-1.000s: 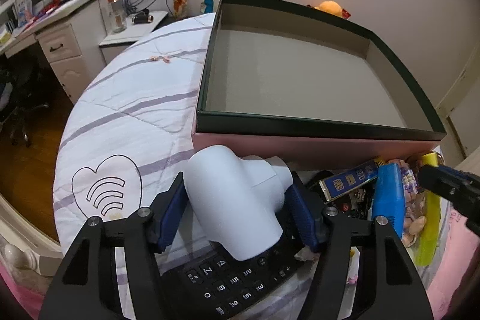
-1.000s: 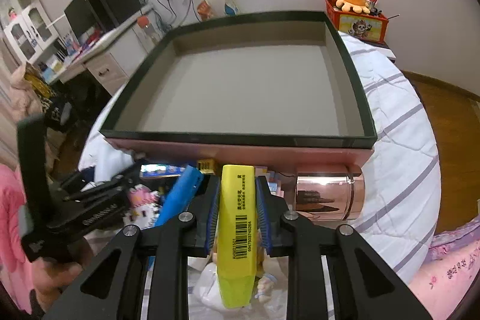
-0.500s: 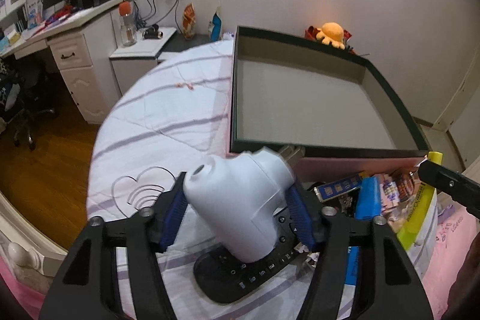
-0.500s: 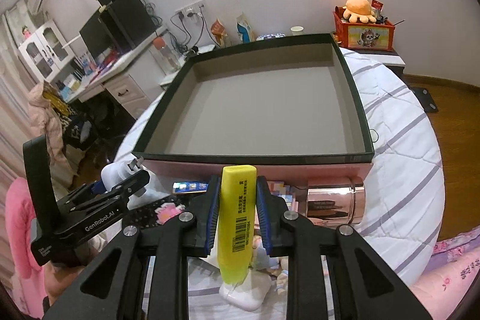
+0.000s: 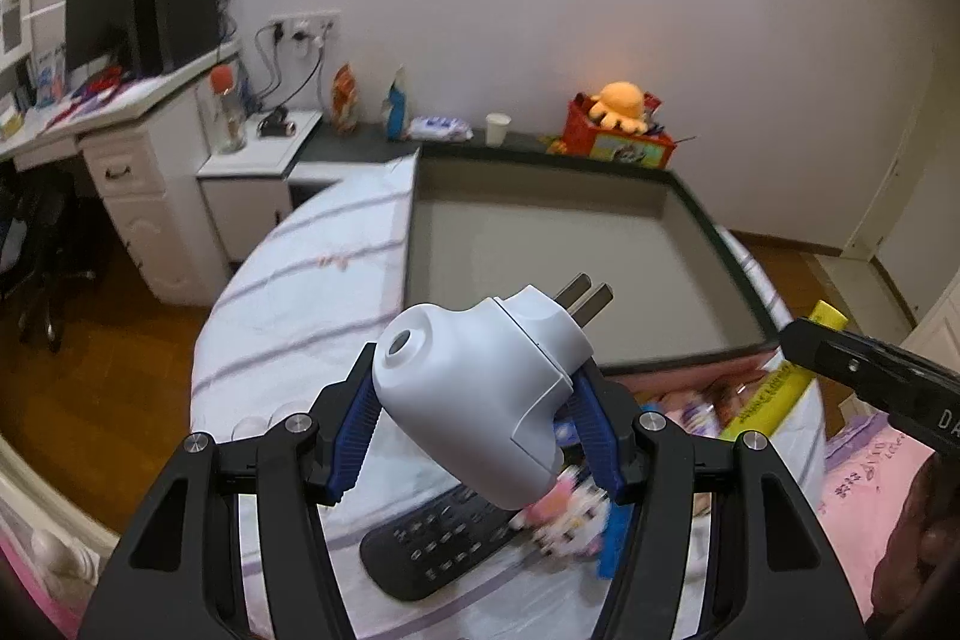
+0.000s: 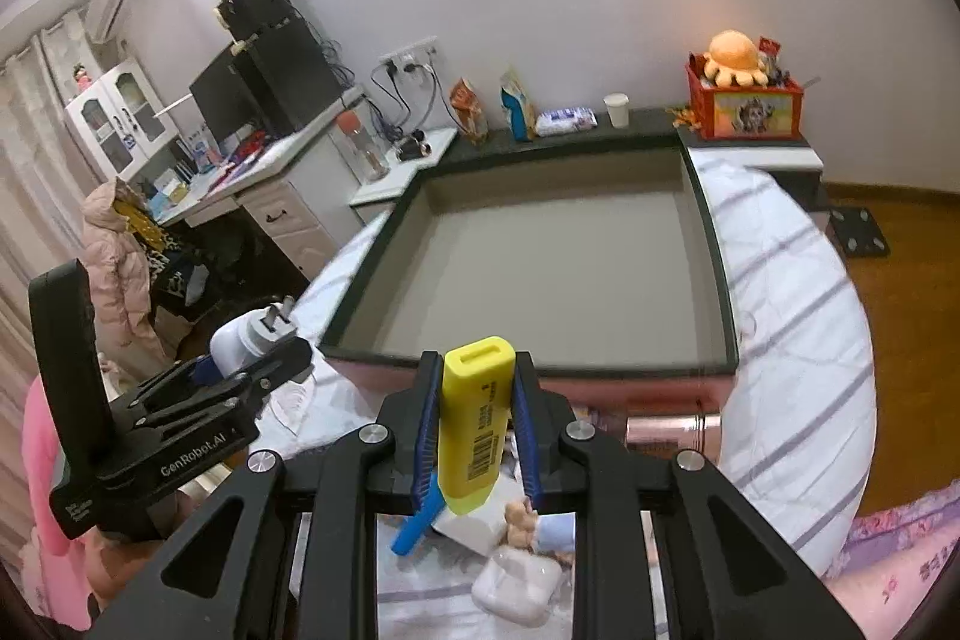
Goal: Organize rigid objects
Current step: 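Grasp the white plug adapter with the left tool while the right tool lifts the highlighter, then release the adapter and highlighter into the box tray with both tools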
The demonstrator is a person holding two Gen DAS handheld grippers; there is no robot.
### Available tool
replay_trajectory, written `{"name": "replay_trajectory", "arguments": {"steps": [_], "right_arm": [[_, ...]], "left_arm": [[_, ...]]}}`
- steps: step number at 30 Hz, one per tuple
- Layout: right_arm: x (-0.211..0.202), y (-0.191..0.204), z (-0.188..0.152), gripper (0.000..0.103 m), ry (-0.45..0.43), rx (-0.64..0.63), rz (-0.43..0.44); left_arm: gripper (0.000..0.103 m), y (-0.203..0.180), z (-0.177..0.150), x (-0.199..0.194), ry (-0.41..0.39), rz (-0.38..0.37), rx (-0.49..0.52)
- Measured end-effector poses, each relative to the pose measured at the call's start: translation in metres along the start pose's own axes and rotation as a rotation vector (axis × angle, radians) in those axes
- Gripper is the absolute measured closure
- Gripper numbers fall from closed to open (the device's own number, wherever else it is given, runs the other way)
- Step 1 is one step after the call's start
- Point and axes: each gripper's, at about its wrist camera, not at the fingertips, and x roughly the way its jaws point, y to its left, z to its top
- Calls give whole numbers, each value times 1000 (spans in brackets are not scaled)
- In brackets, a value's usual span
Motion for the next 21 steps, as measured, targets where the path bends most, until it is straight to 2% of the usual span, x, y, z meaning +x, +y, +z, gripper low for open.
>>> {"name": "replay_trajectory", "arguments": {"steps": [6, 10, 14, 21], "right_arm": [[-4, 7, 41, 80, -54, -59, -19], [16, 0, 63, 80, -47, -76, -63], [52, -21, 72, 80, 11, -40, -87], [109, -53, 62, 80, 135, 6, -123]], "left_arm": [[43, -21, 37, 10, -27, -19, 39], [43, -30, 56, 35, -9, -11, 48], [43, -32, 63, 71, 46, 9, 41], [43, -32, 63, 122, 128, 40, 29]]}}
